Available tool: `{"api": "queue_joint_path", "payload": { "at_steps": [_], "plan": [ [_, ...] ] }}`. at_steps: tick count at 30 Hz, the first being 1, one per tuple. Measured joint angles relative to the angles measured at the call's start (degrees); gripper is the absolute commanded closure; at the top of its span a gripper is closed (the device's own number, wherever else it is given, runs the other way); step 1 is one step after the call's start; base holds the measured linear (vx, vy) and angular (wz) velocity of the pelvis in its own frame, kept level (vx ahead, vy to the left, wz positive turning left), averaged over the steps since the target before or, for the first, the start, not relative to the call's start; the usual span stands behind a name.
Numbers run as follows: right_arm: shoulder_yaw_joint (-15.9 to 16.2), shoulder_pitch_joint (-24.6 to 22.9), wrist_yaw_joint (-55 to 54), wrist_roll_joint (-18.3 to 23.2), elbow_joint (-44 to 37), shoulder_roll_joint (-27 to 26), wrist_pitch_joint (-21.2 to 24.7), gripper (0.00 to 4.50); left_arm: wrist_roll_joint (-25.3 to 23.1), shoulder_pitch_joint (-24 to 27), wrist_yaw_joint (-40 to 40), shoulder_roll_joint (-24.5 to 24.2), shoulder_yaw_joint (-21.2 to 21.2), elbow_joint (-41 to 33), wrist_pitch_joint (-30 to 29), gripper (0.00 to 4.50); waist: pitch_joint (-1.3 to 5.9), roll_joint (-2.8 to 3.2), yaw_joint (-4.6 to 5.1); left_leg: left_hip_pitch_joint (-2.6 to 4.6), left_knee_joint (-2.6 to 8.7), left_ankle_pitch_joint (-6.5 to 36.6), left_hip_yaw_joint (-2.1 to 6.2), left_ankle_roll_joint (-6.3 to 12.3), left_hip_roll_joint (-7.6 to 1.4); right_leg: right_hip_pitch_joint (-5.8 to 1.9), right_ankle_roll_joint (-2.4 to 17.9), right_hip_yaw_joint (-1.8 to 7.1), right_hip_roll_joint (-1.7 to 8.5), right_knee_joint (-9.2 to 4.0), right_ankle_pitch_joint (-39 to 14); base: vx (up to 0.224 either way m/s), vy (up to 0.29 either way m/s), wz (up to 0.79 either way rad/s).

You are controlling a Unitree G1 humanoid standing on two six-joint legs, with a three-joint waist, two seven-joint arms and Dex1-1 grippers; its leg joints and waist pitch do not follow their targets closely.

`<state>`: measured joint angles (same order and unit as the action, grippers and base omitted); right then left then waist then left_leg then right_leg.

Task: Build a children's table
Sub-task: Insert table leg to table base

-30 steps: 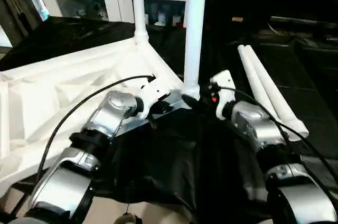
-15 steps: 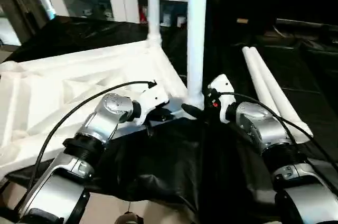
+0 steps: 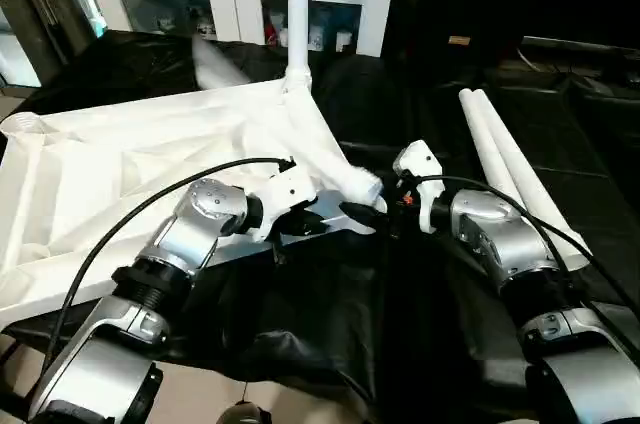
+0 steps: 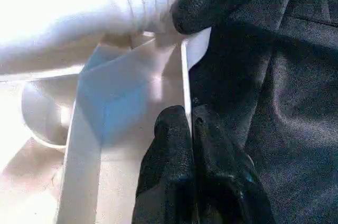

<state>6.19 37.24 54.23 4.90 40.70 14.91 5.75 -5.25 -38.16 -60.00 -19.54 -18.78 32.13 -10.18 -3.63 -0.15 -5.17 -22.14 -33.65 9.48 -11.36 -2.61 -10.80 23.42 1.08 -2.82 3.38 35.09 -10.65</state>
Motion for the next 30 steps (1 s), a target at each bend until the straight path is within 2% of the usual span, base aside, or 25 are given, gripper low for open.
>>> {"api": "queue_joint_path", "payload": {
  "at_steps": [1,2,3,5,8,11,20,23,24,26,30],
  "plan": [
    [0.0,-0.1,0.0,0.0,0.0,0.0,0.0,0.57,0.0,0.0,0.0,0.0,0.0,0.0,0.0,4.5,0.0,0.0,0.0,0.0,-0.01,0.0,0.0,0.0,0.0,0.0,0.0,0.0,0.0,0.0,0.0,0.0,0.0,0.0],
    [0.0,-0.3,0.0,0.0,0.0,-0.1,0.0,0.86,0.0,0.0,0.0,0.0,0.0,0.0,0.0,4.5,0.0,0.0,0.0,0.0,-0.01,0.0,0.0,0.0,0.0,0.0,0.0,0.0,0.0,0.0,0.0,0.0,0.0,0.0],
    [0.0,-0.6,0.0,0.0,0.0,-0.1,0.0,0.95,0.0,0.0,0.0,0.0,-0.1,-0.1,0.0,4.5,0.0,0.0,-0.01,0.0,-0.01,0.0,0.0,0.0,0.0,-0.01,0.0,0.0,0.0,0.0,0.0,0.0,0.0,0.0],
    [0.0,-1.2,-0.1,0.0,0.0,-0.3,0.0,1.0,0.0,0.2,0.0,-0.2,-0.1,-0.5,0.0,4.5,0.0,0.0,0.0,0.0,-0.01,0.0,0.0,0.0,0.0,0.0,0.0,0.0,0.0,0.01,0.0,0.0,0.0,0.0],
    [0.0,-1.5,-0.5,0.0,-0.1,-0.4,0.0,1.39,-0.1,0.6,0.0,-0.3,-0.1,-1.0,0.0,4.5,0.0,0.0,0.02,0.01,-0.02,0.0,0.0,0.0,-0.01,0.0,0.0,0.0,0.0,0.04,0.0,0.0,0.0,0.0],
    [0.0,-1.5,-1.0,0.0,-0.1,-0.7,-0.1,1.53,-0.1,0.7,0.0,-0.4,-0.1,-1.1,0.0,4.5,0.0,0.0,0.02,0.01,-0.06,0.0,0.0,0.0,-0.01,-0.01,0.0,0.0,0.0,0.07,0.0,0.0,0.0,0.0],
    [-0.1,-2.0,-1.9,0.2,-1.3,-1.4,-0.2,1.62,-0.1,2.9,0.3,-0.8,-0.1,-3.9,1.2,4.5,0.0,0.0,-0.02,0.0,-0.09,0.0,0.0,0.01,-0.02,-0.01,0.0,0.0,0.0,0.07,0.0,0.0,0.0,0.0],
    [-0.7,-3.6,-2.7,0.8,-3.5,-1.3,0.0,1.62,0.2,4.3,2.1,-0.1,0.8,-4.8,1.1,4.5,0.0,-0.01,-0.17,0.0,-0.12,0.0,0.0,0.02,-0.02,-0.03,0.0,0.0,0.0,0.07,0.0,0.0,0.0,0.0],
    [-0.8,-4.0,-2.8,1.1,-4.0,-1.3,0.1,1.62,0.5,4.5,2.3,0.0,1.0,-5.2,0.5,4.22,0.0,-0.01,-0.13,0.0,-0.14,0.0,0.0,0.02,-0.02,-0.04,0.0,0.0,0.0,0.07,0.0,0.0,0.0,0.0],
    [-1.3,-5.0,-3.1,1.7,-5.4,-1.3,0.5,1.62,1.3,5.1,2.7,0.0,1.7,-6.3,-1.1,3.95,0.0,-0.01,0.02,0.0,-0.18,0.0,0.0,0.02,-0.02,-0.03,0.0,0.01,0.0,0.1,0.0,0.0,0.0,0.0],
    [-2.6,-9.0,-4.3,2.8,-10.5,-1.2,2.0,1.62,8.1,7.3,1.5,0.1,6.7,-12.0,-6.1,3.59,-0.01,-0.04,0.04,0.01,-0.17,0.0,0.0,0.02,-0.05,-0.02,0.0,0.0,0.0,0.13,0.0,0.0,0.0,0.0]
  ]
}}
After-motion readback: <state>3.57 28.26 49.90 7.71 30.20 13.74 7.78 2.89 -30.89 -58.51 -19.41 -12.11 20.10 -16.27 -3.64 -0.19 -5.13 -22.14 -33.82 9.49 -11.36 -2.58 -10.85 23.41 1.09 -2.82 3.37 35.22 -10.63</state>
